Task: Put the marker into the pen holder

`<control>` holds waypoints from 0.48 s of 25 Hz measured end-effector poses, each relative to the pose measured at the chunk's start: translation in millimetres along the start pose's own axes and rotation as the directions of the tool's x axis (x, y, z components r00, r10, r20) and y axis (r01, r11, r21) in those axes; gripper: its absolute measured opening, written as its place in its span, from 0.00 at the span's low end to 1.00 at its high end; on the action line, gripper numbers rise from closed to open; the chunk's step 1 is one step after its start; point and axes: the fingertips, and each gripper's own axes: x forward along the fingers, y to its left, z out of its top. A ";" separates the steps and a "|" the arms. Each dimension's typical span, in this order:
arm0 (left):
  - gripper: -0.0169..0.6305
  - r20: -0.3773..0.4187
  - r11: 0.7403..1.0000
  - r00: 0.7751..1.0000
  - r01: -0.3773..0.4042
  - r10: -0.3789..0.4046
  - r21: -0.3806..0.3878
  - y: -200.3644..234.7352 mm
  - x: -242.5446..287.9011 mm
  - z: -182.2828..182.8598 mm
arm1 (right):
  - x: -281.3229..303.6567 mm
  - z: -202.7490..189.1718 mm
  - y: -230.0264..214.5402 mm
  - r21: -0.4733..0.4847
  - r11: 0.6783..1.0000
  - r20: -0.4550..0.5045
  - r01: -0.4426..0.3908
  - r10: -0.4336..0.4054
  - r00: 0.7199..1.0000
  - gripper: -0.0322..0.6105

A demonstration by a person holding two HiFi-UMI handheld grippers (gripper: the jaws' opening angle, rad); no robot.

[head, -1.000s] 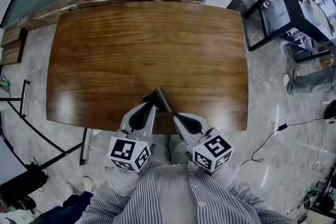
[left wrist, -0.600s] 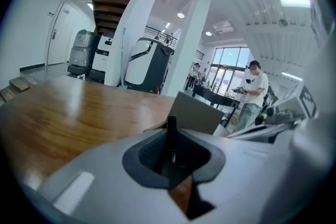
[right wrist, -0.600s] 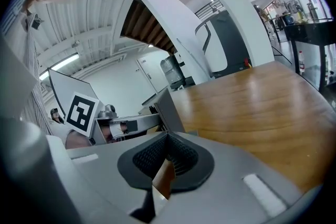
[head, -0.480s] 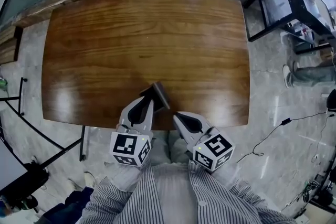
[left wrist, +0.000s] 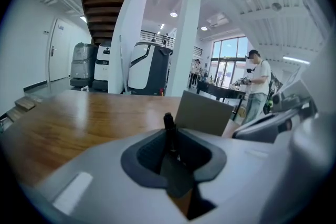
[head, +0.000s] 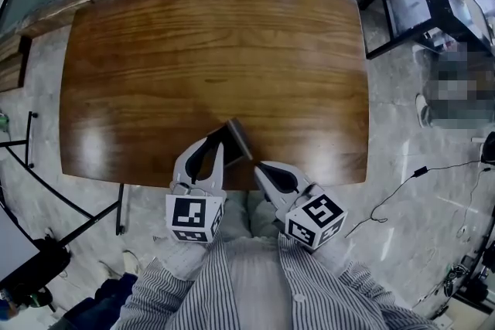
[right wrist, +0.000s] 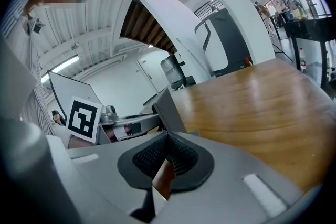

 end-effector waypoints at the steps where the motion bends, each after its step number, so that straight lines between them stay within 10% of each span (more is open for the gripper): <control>1: 0.12 0.003 1.000 1.000 -0.004 0.004 0.000 0.7 -0.1 0.1 | 0.5 -0.4 -0.2 -0.001 1.000 -0.003 0.000 0.000 1.000 0.05; 12: 0.13 0.029 0.999 0.999 -0.019 0.019 -0.027 8.5 -3.4 3.9 | 2.2 1.9 2.8 -0.009 1.000 0.003 0.000 0.000 1.000 0.05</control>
